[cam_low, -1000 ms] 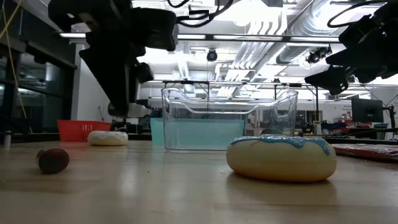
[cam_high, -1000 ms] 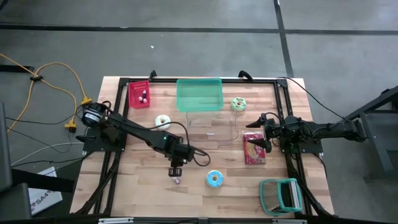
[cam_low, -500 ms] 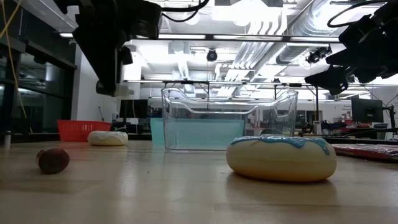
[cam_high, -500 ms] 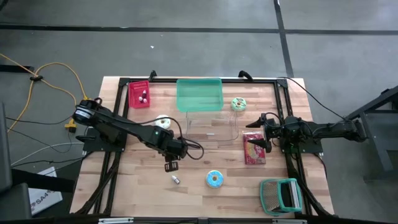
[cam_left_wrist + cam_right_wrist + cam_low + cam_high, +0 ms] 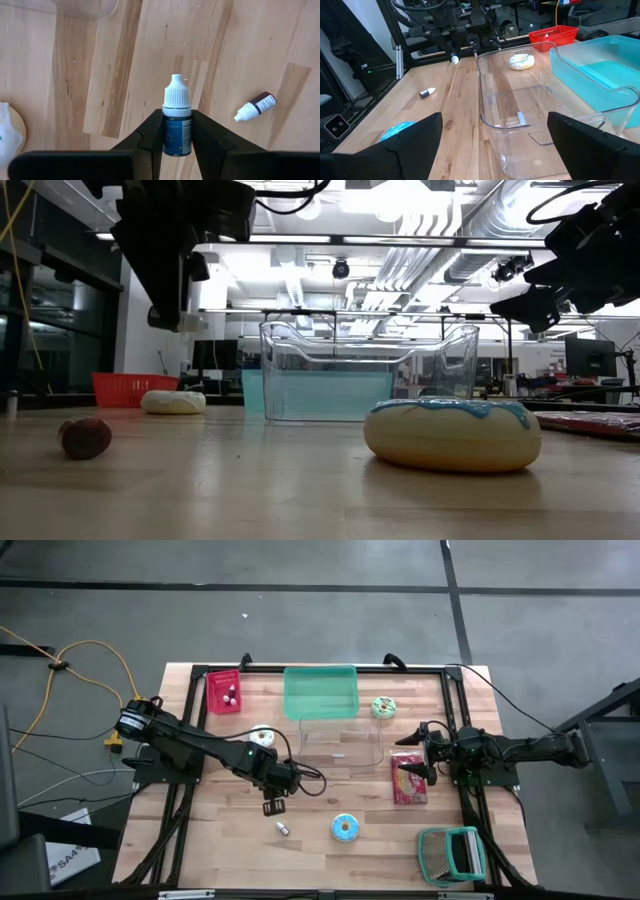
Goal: Pick & Place Food Item
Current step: Put the blue food coloring bottle into the red bin
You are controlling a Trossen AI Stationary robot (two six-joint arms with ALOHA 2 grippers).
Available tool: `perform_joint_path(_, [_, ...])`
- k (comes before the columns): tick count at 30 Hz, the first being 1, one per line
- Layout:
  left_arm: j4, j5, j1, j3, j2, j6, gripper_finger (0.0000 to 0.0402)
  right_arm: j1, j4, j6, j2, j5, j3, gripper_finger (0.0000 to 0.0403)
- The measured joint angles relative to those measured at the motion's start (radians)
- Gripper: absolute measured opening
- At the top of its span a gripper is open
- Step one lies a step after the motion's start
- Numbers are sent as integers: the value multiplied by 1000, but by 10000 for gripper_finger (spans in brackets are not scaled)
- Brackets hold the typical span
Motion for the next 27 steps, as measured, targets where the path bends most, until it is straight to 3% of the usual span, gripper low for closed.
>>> perform_joint_path(13, [-18,1,113,0,0,-103,81,0,0,0,0,0,0,350])
perform_joint_path(20, [-22,9,260,0,1,-110,81,0,0,0,0,0,0,350])
perform_joint_path(27, [-31,92,450,0,1,-99,81,0,1,0,0,0,0,350])
